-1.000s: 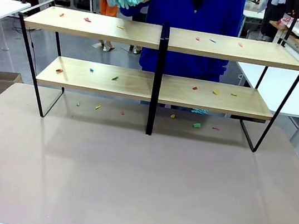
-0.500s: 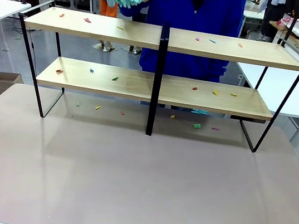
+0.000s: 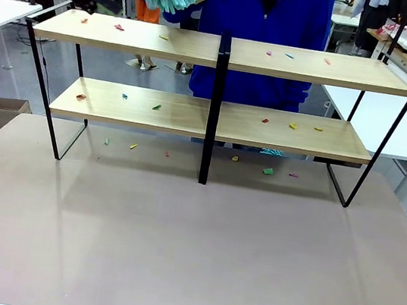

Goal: Clean the shelves.
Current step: Pick up the Duster when the human hands it over.

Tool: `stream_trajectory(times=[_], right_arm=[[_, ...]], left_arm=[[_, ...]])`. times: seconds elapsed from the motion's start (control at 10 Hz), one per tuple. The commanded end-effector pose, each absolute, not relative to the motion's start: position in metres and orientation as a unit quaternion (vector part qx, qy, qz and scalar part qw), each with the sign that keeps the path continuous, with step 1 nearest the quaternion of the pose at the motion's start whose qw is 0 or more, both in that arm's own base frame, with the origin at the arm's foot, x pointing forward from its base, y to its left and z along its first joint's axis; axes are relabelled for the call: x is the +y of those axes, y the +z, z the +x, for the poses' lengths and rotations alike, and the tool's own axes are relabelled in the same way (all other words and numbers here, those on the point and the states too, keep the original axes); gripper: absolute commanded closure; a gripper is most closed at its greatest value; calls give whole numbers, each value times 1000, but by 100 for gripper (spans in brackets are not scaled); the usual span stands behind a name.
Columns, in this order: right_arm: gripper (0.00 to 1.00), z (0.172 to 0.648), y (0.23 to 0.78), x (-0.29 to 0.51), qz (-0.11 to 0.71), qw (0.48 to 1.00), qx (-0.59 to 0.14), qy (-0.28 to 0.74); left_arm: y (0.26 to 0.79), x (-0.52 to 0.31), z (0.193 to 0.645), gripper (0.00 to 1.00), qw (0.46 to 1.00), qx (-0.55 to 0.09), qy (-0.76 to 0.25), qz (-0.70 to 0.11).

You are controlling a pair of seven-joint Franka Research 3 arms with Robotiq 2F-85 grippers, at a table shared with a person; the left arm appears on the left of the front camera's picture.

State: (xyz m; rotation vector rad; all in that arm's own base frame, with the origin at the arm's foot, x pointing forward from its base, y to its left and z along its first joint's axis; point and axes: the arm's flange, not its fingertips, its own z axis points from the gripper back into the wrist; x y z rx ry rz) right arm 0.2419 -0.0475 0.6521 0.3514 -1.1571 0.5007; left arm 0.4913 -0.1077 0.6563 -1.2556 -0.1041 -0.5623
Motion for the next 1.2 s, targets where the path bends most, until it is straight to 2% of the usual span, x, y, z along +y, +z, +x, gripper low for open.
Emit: stream_trajectory(times=[0.0, 0.4, 0.5, 0.6, 0.7, 0.8, 1.1], right_arm=[[0, 242, 653, -47, 164, 793, -539, 233], [0, 242, 653, -47, 164, 793, -539, 233], [0, 242, 653, -47, 164, 793, -539, 233], [0, 242, 653, -47, 164, 793, -539, 233], [0, 242, 653, -47, 164, 793, -539, 233], [0, 242, 653, -47, 164, 793, -539, 233], [0, 242, 653, -47, 164, 793, -539, 233]], left_arm=[[668, -124, 493, 0, 763, -45, -240, -599], [657, -143, 494, 0, 772, -36, -247, -584], [657, -143, 494, 13, 773, -54, -260, -576], [658, -143, 495, 60, 773, -64, -255, -578], [659, -144, 495, 72, 775, -83, -249, -575], [658, -144, 495, 100, 776, -91, -244, -575], [654, -145, 498, 98, 780, -97, -235, -572]])
